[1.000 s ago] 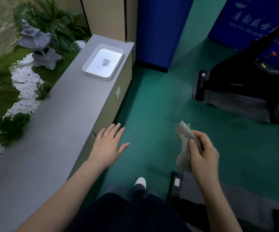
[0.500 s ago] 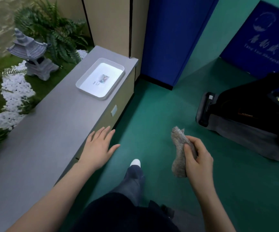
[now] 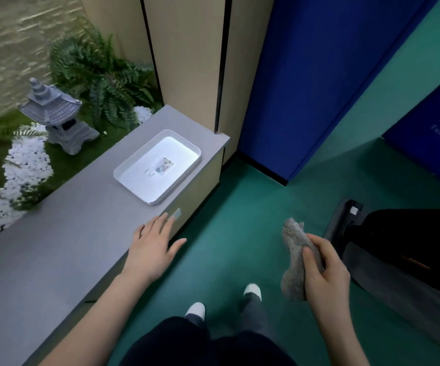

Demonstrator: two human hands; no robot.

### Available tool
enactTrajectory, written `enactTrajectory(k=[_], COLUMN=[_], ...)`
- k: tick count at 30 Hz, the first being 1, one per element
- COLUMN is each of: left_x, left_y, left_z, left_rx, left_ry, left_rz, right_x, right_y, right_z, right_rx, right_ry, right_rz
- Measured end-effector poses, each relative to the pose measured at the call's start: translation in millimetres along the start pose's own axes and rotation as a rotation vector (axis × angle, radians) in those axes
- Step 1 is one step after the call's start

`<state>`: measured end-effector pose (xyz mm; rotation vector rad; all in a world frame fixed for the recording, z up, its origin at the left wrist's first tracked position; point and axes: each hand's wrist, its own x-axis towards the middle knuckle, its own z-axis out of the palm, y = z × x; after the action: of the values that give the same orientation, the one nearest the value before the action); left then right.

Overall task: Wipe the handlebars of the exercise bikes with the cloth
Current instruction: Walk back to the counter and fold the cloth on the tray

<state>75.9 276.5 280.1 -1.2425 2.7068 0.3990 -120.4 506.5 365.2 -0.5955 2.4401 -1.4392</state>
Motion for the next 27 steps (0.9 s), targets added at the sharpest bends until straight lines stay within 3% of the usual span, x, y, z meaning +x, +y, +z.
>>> enactTrajectory(k=[13,21,27], left_x=[72,80,115], left_y=[123,98,58], left_z=[-10,-22,-25], left_rx=[-0.030,-0.092,-0.144], left_ry=[0.089,0.117,0.136], left_rz=[-0.326,-0.582,-0.667], right_x=[228,280,299], right_y=[2,-24,-60], right_z=[-21,47,128], right_rx=[-0.016,-0.005,-0.023], right_ry=[-0.365,-0.622,-0.747], right_rz=[-0.114,-0.165,-0.239])
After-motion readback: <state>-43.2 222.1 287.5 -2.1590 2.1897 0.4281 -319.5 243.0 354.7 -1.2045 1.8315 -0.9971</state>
